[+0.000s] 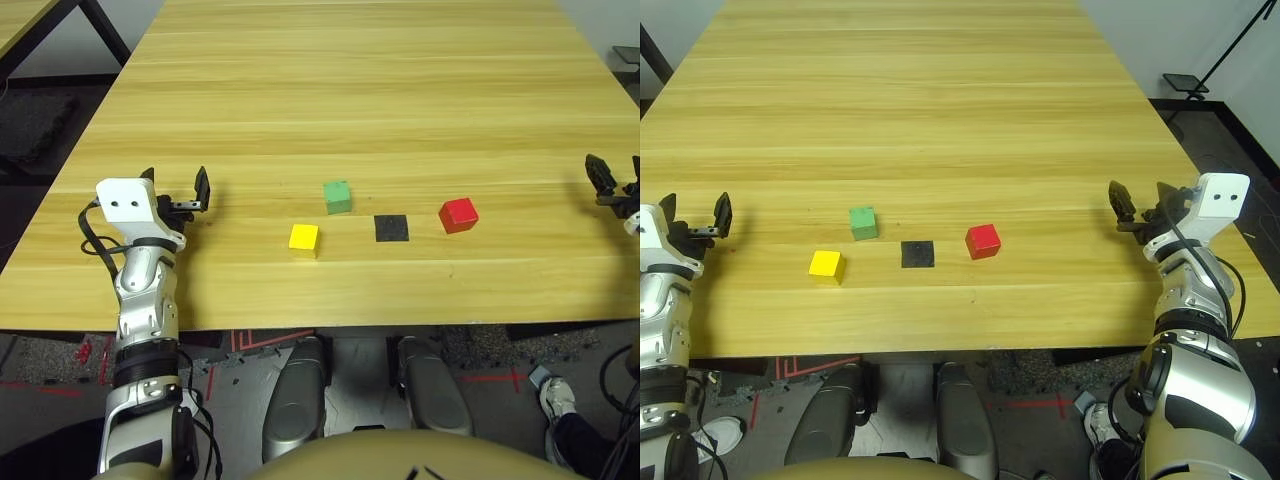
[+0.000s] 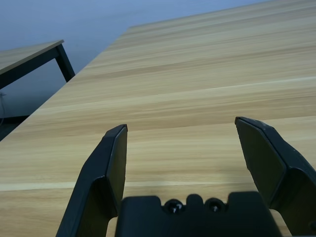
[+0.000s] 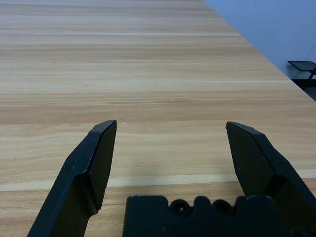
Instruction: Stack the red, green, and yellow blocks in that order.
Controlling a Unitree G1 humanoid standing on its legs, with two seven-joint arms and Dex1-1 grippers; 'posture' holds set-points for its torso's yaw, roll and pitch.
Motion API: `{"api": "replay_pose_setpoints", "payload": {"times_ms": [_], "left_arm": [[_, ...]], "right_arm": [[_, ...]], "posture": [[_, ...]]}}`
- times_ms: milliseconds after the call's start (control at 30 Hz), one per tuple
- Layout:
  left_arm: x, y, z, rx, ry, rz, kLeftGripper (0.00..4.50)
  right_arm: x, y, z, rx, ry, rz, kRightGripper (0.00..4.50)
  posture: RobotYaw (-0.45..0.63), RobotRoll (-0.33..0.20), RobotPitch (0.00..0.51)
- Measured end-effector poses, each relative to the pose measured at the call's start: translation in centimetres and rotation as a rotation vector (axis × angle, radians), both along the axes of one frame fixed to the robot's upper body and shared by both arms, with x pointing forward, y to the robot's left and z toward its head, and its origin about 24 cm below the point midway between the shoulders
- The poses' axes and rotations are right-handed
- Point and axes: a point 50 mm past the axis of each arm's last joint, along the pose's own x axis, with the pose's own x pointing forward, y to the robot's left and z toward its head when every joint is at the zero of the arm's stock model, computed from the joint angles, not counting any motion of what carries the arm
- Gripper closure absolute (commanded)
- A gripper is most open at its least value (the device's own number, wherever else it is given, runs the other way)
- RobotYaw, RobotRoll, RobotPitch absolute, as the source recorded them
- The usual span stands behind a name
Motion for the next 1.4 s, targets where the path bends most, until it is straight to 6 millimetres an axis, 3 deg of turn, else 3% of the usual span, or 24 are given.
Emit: {"api": "replay_pose_setpoints", "payload": {"times_ms": [233, 433, 600, 800, 1033, 1167, 1400], "left_arm": [[-0.6, -0.7, 0.0, -0.028, -0.005, -0.070, 0.04], [-0.3, -3.3, 7.8, -0.004, -0.061, -0.518, 0.04], [-1.0, -5.2, 10.2, 0.166, 0.105, -0.865, 0.04], [-1.0, -7.7, 9.4, 0.280, 0.227, -1.114, 0.04], [-0.3, -9.6, 8.3, 0.359, 0.275, -1.195, 0.04], [-0.4, -10.2, 6.9, 0.410, 0.359, -1.229, 0.04], [-0.3, -10.2, 6.7, 0.422, 0.367, -1.213, 0.04]], "right_arm": [[0.0, 0.1, 0.2, -0.017, 0.006, 0.039, 0.00], [1.6, 3.5, 2.9, -0.188, 0.100, 0.528, 0.00], [1.0, 6.7, 5.2, -0.432, 0.250, 1.020, 0.00], [0.9, 10.0, 6.5, -0.659, 0.375, 1.317, 0.00], [3.1, 13.8, 7.9, -0.767, 0.337, 1.445, 0.00], [4.1, 15.2, 7.2, -0.800, 0.351, 1.490, 0.00], [5.0, 17.2, 5.7, -0.828, 0.432, 1.558, 0.00]], "posture": [[0.12, -0.030, 0.177], [0.15, -0.065, 0.179], [0.15, -0.089, 0.162], [0.16, -0.122, 0.149], [0.22, -0.133, 0.145], [0.26, -0.139, 0.148], [0.32, -0.142, 0.157]]}}
